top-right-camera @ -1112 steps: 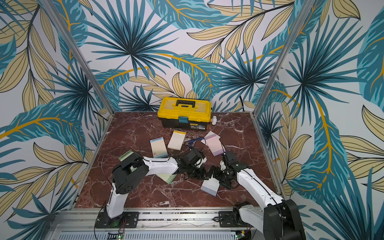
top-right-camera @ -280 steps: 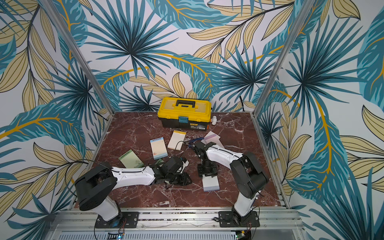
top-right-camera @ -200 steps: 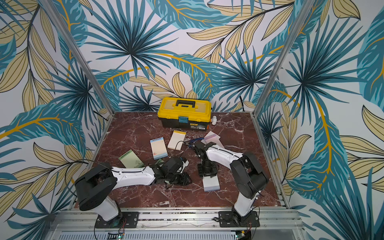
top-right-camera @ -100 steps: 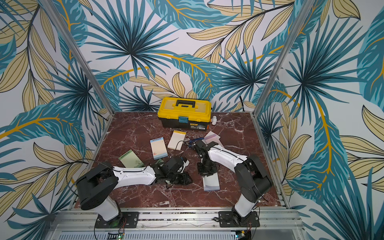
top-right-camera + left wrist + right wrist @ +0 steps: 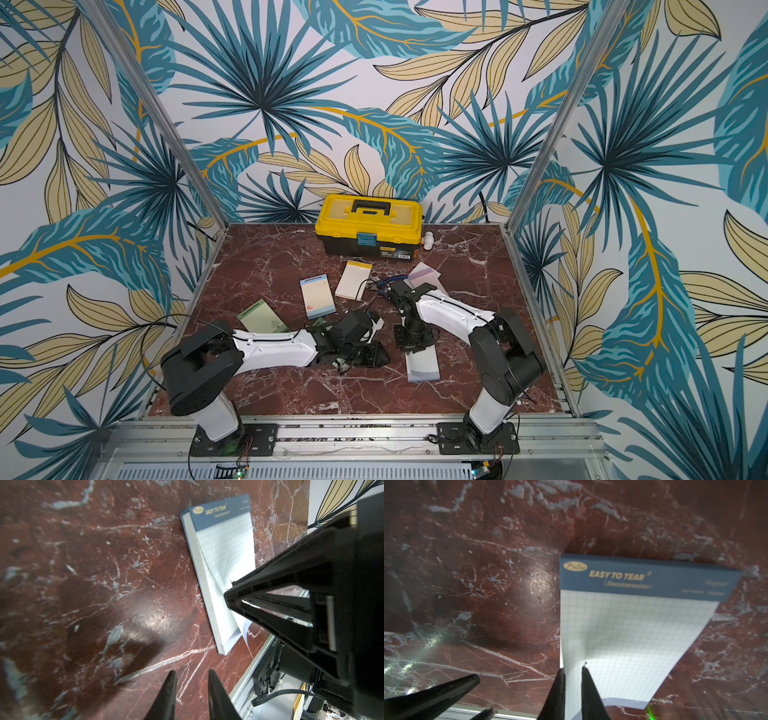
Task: Tear off pages from different memo pads
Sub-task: Pick up the memo pad from the center of the board.
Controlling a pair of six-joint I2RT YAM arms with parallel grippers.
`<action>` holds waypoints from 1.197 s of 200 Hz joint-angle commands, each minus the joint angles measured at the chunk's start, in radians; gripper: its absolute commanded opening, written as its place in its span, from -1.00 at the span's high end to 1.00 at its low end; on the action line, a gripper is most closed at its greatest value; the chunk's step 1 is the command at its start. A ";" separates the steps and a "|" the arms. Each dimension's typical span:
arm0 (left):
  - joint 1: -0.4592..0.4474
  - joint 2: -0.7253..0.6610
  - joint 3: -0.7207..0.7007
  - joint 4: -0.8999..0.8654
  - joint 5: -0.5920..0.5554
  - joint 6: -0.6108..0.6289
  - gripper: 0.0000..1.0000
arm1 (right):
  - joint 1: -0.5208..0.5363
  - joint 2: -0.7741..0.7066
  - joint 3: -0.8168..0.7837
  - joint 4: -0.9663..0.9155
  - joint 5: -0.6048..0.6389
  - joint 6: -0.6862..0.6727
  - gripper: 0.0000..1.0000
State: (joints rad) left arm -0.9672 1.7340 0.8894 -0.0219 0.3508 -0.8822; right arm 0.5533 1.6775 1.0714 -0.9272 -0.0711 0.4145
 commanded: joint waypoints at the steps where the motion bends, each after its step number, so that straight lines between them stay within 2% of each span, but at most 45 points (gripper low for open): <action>1: -0.009 0.026 0.035 0.025 0.019 0.006 0.50 | 0.004 -0.028 -0.005 -0.035 0.024 -0.002 0.82; 84: -0.029 0.079 0.087 0.056 0.032 -0.008 0.53 | 0.003 -0.038 0.016 -0.063 0.056 -0.023 0.86; 156: -0.058 0.176 0.168 0.141 0.062 -0.051 0.52 | -0.002 -0.036 0.016 -0.058 0.061 -0.023 0.87; 183: -0.065 0.204 0.138 0.245 0.066 -0.118 0.53 | -0.012 -0.038 0.012 -0.052 0.051 -0.020 0.87; 216: -0.066 0.230 0.069 0.469 0.047 -0.238 0.53 | -0.020 -0.041 0.008 -0.048 0.041 -0.020 0.87; 239: -0.070 0.256 0.087 0.487 0.037 -0.264 0.54 | -0.027 -0.047 0.003 -0.043 0.029 -0.020 0.87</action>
State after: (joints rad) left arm -1.0271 1.9629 0.9684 0.3309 0.4042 -1.0817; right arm 0.5289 1.6512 1.0752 -0.9707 -0.0113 0.3916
